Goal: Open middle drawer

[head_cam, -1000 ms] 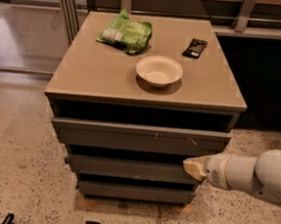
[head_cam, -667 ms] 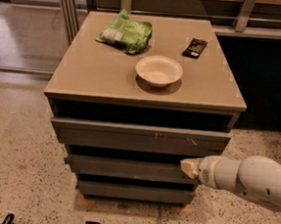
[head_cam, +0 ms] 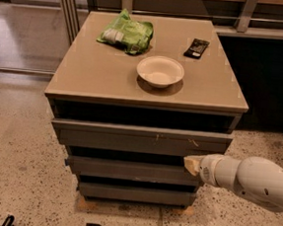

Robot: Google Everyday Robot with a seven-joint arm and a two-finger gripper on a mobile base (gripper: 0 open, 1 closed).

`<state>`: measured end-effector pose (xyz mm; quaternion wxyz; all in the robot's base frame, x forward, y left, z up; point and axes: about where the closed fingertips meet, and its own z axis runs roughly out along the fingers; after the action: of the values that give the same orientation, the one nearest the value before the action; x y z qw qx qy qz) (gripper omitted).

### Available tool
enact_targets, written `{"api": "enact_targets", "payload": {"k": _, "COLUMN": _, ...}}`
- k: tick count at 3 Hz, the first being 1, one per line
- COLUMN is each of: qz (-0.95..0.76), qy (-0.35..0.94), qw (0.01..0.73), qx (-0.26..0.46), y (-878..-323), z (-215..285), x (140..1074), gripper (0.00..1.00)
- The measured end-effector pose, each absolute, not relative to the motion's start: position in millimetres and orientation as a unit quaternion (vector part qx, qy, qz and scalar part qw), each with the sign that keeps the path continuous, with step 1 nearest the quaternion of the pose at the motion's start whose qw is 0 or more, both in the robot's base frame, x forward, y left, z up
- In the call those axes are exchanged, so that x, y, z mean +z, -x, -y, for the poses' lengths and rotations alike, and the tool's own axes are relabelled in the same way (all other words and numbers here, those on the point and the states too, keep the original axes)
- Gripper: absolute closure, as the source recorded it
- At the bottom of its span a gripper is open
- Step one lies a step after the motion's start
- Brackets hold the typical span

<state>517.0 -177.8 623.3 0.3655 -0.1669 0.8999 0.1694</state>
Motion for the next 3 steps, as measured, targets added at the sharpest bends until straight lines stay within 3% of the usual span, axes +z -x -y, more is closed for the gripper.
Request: {"api": "enact_targets", "payload": {"k": 3, "qz": -0.931, "qy": 0.072, "qw": 0.324, "qx": 0.153, "y": -534, "z": 193, "x": 520, "gripper": 1.00}}
